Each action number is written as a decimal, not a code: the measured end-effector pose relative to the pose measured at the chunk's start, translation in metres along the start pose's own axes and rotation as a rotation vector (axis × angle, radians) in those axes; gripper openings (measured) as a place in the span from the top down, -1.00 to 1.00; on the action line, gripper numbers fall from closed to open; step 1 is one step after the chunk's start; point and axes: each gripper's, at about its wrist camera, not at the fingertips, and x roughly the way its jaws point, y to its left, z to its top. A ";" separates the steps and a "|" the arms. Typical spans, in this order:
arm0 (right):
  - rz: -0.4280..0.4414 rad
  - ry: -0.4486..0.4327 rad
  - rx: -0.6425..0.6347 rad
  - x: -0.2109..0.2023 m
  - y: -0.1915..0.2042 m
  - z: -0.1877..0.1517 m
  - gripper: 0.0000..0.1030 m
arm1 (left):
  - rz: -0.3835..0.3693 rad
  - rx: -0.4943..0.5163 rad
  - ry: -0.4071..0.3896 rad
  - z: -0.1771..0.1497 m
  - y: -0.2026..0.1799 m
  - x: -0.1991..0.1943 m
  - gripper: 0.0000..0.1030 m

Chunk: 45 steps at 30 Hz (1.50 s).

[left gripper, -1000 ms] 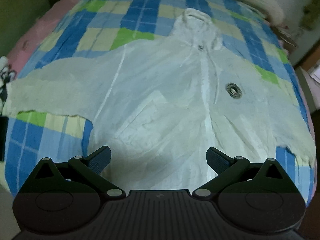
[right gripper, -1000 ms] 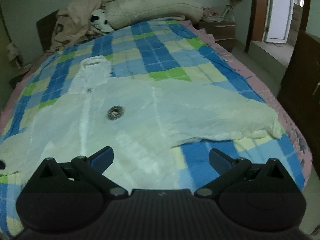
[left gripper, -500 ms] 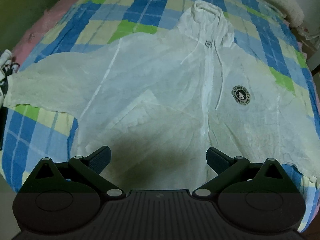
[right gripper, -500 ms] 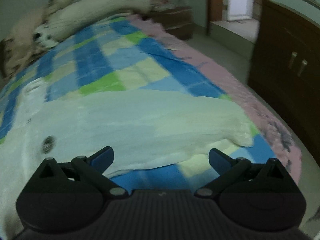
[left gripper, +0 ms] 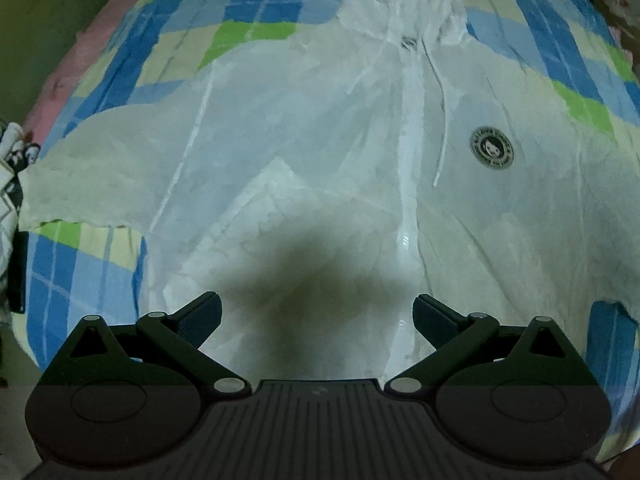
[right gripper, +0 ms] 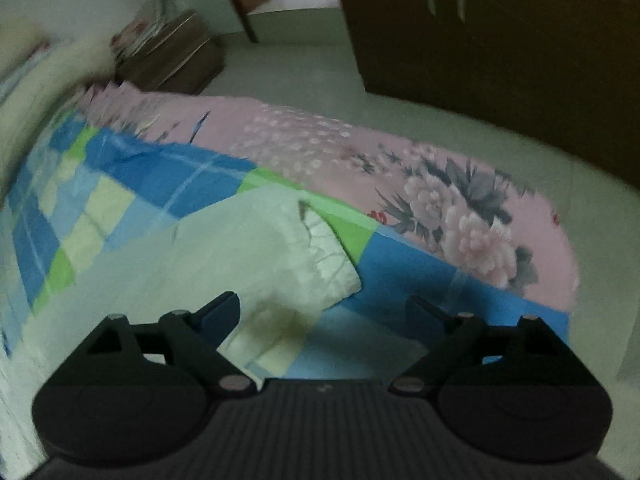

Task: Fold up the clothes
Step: 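Move the right gripper to the jacket sleeve cuff and close on it, then carry the held sleeve cuff with the right gripper across the jacket body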

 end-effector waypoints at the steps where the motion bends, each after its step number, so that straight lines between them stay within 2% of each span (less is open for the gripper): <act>1: 0.011 0.006 0.036 0.005 -0.003 0.000 -0.78 | 0.000 0.009 0.004 0.003 -0.004 0.001 -1.00; 4: 0.042 0.026 0.137 0.021 -0.017 -0.002 -0.76 | 0.001 0.031 0.006 0.008 -0.018 0.001 -1.00; 7: 0.061 0.037 0.226 0.033 -0.024 -0.004 -0.63 | 0.005 0.053 0.007 0.012 -0.029 0.001 -1.00; 10: 0.040 0.033 0.266 0.048 -0.029 -0.004 -0.55 | 0.012 0.061 0.010 0.016 -0.033 0.001 -1.00; 11: 0.032 0.031 0.271 0.050 -0.030 -0.003 -0.47 | 0.014 0.062 0.010 0.016 -0.034 0.001 -1.00; 13: 0.005 0.025 0.259 0.048 -0.030 -0.001 -0.14 | 0.016 0.059 0.010 0.017 -0.034 0.001 -1.00; 15: 0.003 0.032 0.245 0.043 -0.034 0.002 0.37 | 0.016 0.059 0.014 0.016 -0.034 0.002 -1.00; 17: 0.008 0.034 0.212 0.036 -0.037 0.006 0.61 | 0.018 0.058 0.016 0.014 -0.034 0.002 -1.00; 18: 0.011 0.029 0.180 0.031 -0.036 0.008 0.65 | 0.018 0.057 0.016 0.014 -0.034 0.002 -1.00; 24: 0.006 -0.051 -0.149 -0.005 0.011 0.015 0.70 | -0.009 0.022 0.008 0.009 -0.022 0.003 -1.00; 28: 0.067 -0.091 -0.362 -0.025 0.065 0.005 0.74 | -0.033 -0.011 0.000 0.003 -0.006 0.006 -1.00; 31: 0.128 -0.095 -0.437 -0.033 0.099 -0.009 0.77 | -0.056 -0.041 -0.002 -0.001 0.015 0.012 -1.00; 34: 0.208 -0.090 -0.521 -0.043 0.142 -0.036 0.78 | -0.079 -0.064 0.000 -0.002 0.043 0.021 -1.00; 37: 0.275 -0.074 -0.640 -0.052 0.194 -0.081 0.80 | -0.097 -0.076 0.007 -0.003 0.066 0.030 -1.00; 39: 0.299 -0.056 -0.693 -0.055 0.220 -0.108 0.80 | -0.107 -0.091 0.017 -0.002 0.095 0.037 -1.00; 43: 0.354 -0.011 -0.826 -0.059 0.273 -0.173 0.81 | -0.126 -0.123 0.023 0.001 0.145 0.042 -1.00; 45: 0.390 0.021 -0.887 -0.057 0.303 -0.216 0.81 | -0.124 -0.128 0.019 0.002 0.167 0.044 -1.00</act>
